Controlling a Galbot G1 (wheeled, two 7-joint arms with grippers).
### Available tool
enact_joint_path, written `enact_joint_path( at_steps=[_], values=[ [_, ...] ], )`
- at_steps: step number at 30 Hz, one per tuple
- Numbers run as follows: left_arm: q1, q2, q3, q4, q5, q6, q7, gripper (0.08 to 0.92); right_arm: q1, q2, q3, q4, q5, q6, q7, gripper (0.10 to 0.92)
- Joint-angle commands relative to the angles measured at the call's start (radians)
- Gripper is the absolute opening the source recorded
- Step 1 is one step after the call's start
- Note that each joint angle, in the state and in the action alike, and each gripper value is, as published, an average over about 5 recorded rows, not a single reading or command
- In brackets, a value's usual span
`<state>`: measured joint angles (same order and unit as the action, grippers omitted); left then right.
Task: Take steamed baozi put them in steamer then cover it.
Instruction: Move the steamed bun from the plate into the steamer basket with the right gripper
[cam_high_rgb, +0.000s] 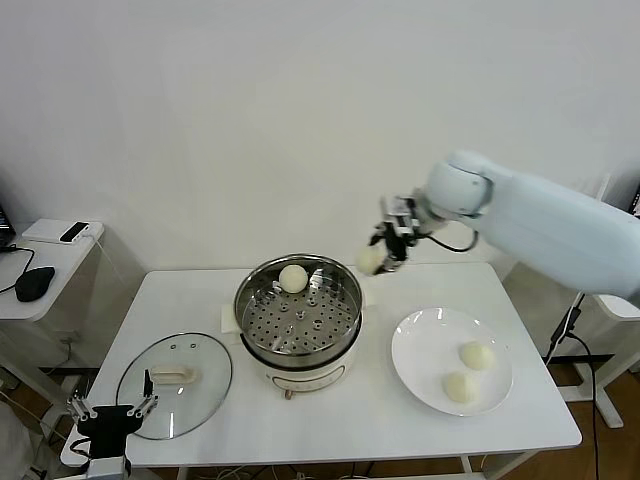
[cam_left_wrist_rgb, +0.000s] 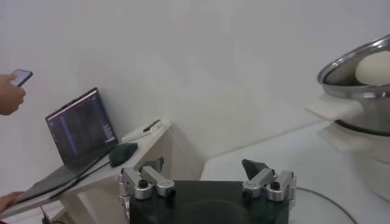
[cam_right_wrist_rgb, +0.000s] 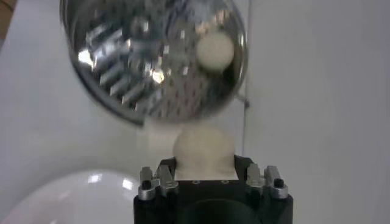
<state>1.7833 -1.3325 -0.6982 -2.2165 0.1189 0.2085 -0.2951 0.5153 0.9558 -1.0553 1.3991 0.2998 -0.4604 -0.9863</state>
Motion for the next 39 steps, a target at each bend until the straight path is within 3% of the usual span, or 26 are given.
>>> enact_joint_path(
  at_steps=[1,11,36,39],
  values=[
    [-0.002,0.002,-0.006,0.011,0.000,-0.001,0.000,0.823,0.040,0.328,-0.051,-0.125,0.142,-0.054,0.054,0.610],
    [-0.003,-0.001,-0.022,-0.003,-0.002,0.000,0.000,0.823,-0.080,0.476,-0.072,-0.254,0.167,-0.102,0.093,0.611],
    [-0.006,0.011,-0.033,-0.004,-0.003,-0.003,-0.002,0.823,-0.173,0.556,-0.063,-0.423,0.040,-0.078,0.089,0.612],
    [-0.006,0.011,-0.035,-0.005,-0.003,-0.003,-0.003,0.823,-0.172,0.557,-0.060,-0.434,0.028,-0.071,0.084,0.649]
  ],
)
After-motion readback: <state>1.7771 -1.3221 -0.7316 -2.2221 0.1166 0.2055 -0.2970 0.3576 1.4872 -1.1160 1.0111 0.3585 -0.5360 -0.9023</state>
